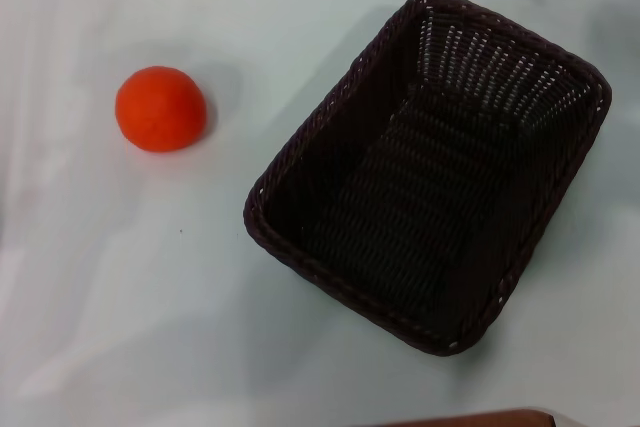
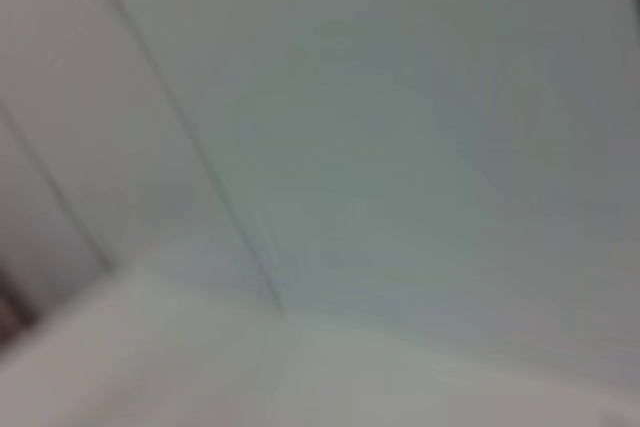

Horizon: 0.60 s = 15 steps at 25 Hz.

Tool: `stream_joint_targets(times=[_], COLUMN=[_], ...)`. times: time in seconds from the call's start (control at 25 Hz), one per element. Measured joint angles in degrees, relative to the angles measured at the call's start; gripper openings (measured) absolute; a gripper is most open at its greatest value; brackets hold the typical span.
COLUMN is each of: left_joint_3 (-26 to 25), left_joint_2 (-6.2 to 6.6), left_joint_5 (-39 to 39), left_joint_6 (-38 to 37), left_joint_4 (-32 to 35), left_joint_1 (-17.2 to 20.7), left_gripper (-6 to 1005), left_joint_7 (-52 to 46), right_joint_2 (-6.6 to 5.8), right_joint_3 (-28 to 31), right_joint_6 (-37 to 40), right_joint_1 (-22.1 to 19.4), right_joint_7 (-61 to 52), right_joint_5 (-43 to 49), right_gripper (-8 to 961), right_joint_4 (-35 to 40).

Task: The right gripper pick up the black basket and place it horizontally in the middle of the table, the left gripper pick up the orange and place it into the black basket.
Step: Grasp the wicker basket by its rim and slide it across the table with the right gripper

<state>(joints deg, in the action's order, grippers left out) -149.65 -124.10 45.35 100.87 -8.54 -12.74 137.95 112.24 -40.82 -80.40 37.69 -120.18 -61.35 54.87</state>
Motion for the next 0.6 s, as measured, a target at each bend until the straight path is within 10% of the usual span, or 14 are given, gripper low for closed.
stream_joint_targets(times=[0.6], left_joint_3=[-0.66], left_joint_2=[0.00], left_joint_5=[0.00], left_joint_6=[-2.14], left_joint_4=[0.07], left_joint_1=[-0.72], left_gripper=[796], left_joint_7=[0.13], right_joint_2=[0.64], right_joint_3=[-1.08], right_joint_6=[-14.16], right_joint_1=[8.00], right_joint_7=[-8.19], right_joint_5=[32.27], right_gripper=[794], right_joint_4=[7.75])
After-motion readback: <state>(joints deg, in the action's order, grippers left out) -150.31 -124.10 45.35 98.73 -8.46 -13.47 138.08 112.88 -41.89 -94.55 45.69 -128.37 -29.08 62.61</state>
